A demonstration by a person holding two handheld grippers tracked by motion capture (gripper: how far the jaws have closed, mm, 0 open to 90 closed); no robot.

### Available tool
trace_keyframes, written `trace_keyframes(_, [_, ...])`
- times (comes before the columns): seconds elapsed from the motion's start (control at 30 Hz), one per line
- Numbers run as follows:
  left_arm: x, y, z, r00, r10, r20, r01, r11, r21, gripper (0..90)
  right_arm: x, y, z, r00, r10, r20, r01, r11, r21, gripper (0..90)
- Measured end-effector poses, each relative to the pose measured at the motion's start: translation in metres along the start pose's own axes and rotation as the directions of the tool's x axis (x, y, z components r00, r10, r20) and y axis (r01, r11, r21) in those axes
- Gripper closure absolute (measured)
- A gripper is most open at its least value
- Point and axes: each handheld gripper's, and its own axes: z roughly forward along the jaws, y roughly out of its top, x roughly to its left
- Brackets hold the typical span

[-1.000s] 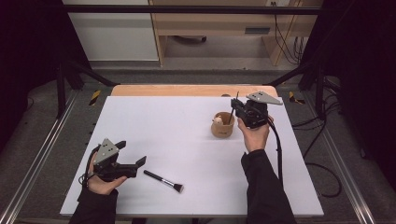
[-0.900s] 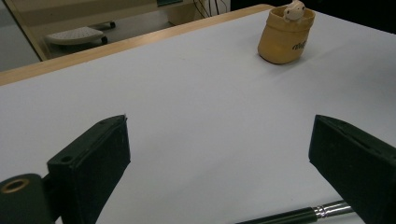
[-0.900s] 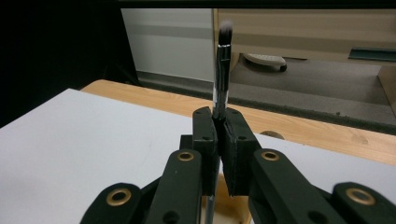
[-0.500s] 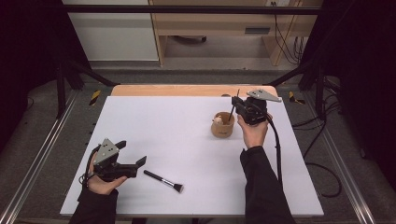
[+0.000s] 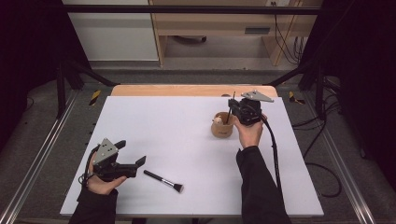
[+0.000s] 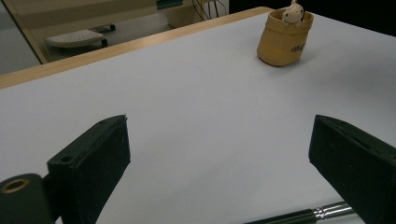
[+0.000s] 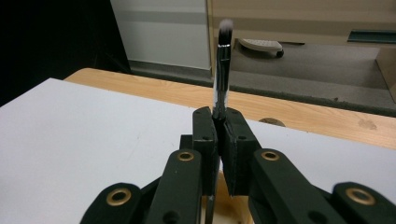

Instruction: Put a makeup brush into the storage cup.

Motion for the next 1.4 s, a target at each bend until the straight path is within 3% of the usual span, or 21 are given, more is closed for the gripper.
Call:
trace_keyframes(0.8, [0.005, -0.001, -0.004, 1.0, -0.008, 0.0, 0.008, 0.9998, -0.02, 5.2, -0.001, -0.009, 0.01, 0.9999, 0.001, 0.011, -0.002, 0.998, 0.056, 85.2])
trace_keyframes(1.4, [0.01, -0.003, -0.006, 1.0, -0.009, 0.0, 0.009, 0.9997, -0.022, 5.7, -0.002, -0.018, 0.023, 0.9997, -0.004, 0.024, 0.001, 0.991, 0.137, 85.1])
